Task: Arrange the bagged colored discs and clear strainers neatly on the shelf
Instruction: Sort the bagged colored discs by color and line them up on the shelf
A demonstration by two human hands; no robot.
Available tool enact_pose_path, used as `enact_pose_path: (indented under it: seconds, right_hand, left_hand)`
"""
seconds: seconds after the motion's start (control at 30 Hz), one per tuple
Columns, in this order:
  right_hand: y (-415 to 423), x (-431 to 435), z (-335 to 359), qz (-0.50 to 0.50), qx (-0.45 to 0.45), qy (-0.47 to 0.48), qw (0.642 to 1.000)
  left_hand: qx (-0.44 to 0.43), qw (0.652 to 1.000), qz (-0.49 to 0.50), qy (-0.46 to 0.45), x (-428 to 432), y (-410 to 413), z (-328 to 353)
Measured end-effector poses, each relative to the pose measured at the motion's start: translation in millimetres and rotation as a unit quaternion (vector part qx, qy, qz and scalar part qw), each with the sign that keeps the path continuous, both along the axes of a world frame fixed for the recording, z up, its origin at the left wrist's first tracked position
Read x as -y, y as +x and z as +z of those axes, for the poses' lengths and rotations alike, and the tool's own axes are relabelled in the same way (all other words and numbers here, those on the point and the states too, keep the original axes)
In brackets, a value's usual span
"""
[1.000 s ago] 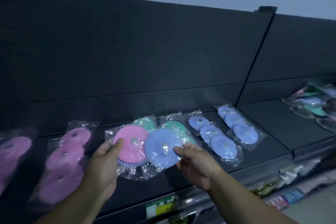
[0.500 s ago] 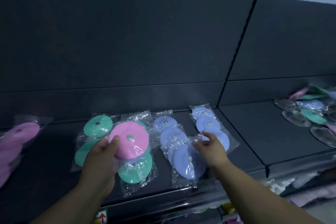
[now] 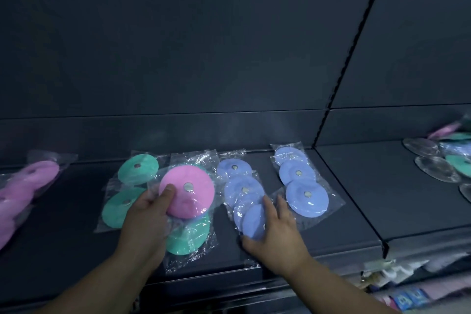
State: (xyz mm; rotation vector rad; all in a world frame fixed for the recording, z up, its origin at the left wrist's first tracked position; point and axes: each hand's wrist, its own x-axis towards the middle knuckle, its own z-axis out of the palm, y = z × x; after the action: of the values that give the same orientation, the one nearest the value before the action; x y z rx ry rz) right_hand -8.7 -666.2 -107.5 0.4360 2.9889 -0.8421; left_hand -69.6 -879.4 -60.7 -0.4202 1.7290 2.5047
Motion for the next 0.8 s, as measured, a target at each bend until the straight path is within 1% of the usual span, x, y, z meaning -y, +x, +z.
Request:
enact_pose_path:
  seconds: [0.13,0.23,0.43,0.47,0.53,0.57,0.6,0.63,0.7,0.73,0.8]
  right_hand:
    - [-15,7,0,-0.023,0.010,0.005,1.000]
    - [-29,11,-1,-0.046,0.014,0.029,0.998]
    - [-26,11,-5,-0.027,0.045,0.035,0.998]
    - [-24,11,-3,-0.024,0.024,0.045,0.998]
    - [-20,12,3,-0.024,-0.084,0.031,0.996]
    - [-18,16,9,-0.026,-0.148,-0.008,0.989]
    - [-17,21,16,-0.022,-0.190,-0.071,0.979]
    - [-16,28,25,-0.009,-0.191,-0.155,0.969]
    - [-10,48,41,0.020,-0.130,-0.326,0.936]
    - [-9,55,45,0.014,-0.102,-0.393,0.914]
    - [-8,60,50,-0.023,-0.057,-0.496,0.866]
  left_hand:
    - [-0.011,1.000,0.002,-0.013,-5,1,3]
    - [-0.014,1.000,0.006,0.001,-4,3,5]
    - [-0.010,1.000,0.007,-0.003,6,7,9]
    - [-0.010,1.000,0.003,-0.001,6,8,10]
    - [-0.011,1.000,0.002,-0.008,7,12,11]
    - [-0.014,1.000,0.005,-0.018,7,13,11]
    - [-0.016,0.999,0.006,-0.028,7,14,11]
    - [-0.021,0.999,0.001,-0.036,7,16,10]
    - [-0.025,0.998,-0.016,-0.052,6,18,9]
    - [-0.027,0.998,-0.022,-0.055,6,21,10]
    - [-0.034,0.997,-0.029,-0.055,7,23,10]
